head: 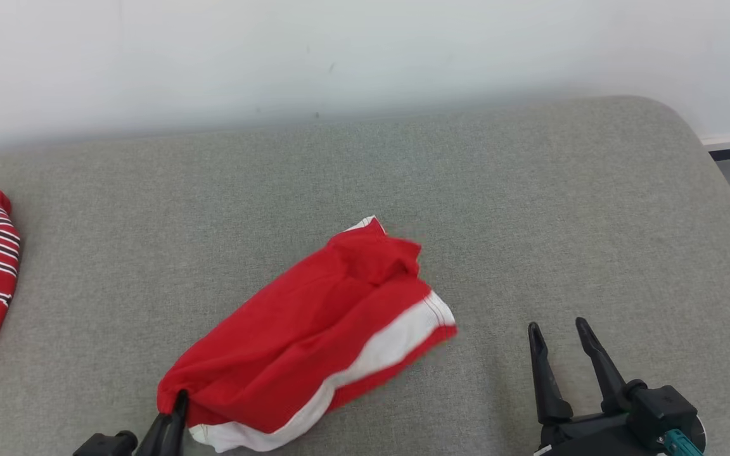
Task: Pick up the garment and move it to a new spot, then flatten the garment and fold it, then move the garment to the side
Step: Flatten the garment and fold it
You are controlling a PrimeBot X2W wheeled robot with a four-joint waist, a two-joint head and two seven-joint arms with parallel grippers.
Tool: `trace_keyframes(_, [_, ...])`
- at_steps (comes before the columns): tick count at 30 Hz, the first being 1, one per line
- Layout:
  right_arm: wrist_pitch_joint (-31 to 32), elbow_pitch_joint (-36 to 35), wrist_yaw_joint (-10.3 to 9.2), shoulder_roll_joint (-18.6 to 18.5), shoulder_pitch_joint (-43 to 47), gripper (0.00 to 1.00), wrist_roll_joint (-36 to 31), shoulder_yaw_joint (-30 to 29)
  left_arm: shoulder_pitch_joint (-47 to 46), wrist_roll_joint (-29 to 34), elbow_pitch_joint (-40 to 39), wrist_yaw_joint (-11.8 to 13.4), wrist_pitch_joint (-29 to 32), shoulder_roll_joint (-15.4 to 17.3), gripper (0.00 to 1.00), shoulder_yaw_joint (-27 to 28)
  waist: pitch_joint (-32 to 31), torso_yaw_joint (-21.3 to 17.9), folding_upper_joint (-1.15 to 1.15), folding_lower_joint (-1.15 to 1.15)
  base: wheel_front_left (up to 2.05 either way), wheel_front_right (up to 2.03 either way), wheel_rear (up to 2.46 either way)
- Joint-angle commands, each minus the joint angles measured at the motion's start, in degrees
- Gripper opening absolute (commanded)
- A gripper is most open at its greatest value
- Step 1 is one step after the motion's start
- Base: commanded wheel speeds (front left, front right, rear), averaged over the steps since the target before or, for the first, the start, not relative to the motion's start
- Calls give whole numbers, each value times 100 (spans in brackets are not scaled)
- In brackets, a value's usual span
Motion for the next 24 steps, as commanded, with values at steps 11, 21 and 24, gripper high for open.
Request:
trace_keyframes(11, [-5,38,-13,3,142,100,-49,-61,-36,42,269,13,-20,-269,100,53,-99,30,0,1,0,0,0])
trace_keyframes(21, [-5,19,-13,4,221,100,-40,-59,513,40,43,13,-20,-476,100,195,-112,200,0,1,0,0,0])
trace_keyframes(24, [-5,32,-13,3,233,100,-89,-28,650,5,36,13,-20,-539,100,196,-85,253,0,1,0,0,0])
